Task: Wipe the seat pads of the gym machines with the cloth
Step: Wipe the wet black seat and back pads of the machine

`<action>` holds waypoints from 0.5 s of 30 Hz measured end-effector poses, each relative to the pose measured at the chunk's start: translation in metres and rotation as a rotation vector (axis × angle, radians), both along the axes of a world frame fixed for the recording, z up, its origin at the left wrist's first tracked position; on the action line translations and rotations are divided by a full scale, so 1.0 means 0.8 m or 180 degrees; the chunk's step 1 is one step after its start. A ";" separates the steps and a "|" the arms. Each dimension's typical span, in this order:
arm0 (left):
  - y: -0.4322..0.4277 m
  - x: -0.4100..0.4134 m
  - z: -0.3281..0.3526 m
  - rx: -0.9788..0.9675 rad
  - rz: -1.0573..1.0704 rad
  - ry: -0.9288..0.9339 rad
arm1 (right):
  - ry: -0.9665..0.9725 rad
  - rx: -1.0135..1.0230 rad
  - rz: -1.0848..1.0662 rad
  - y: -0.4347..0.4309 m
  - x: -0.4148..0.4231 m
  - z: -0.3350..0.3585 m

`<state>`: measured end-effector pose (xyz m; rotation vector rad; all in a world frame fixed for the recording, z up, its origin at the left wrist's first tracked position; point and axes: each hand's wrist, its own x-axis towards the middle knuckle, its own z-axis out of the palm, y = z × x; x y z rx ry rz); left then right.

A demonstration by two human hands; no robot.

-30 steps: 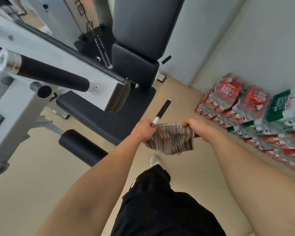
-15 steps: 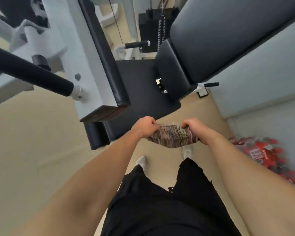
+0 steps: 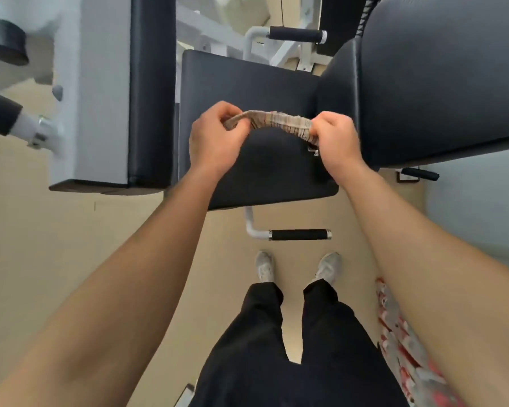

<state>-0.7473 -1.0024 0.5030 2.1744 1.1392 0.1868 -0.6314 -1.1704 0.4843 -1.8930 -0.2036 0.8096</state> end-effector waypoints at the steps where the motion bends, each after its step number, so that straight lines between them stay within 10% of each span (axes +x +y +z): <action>1: -0.001 -0.003 -0.014 0.0266 -0.0117 0.0100 | -0.0122 -0.0094 0.0025 0.002 -0.004 -0.015; 9: -0.012 -0.082 -0.211 0.1302 -0.1547 0.1827 | -0.0477 -0.1282 0.0970 -0.014 -0.109 -0.237; 15: -0.017 -0.075 -0.283 0.1803 -0.1469 0.1440 | -0.1597 -0.1226 0.1272 0.026 -0.106 -0.322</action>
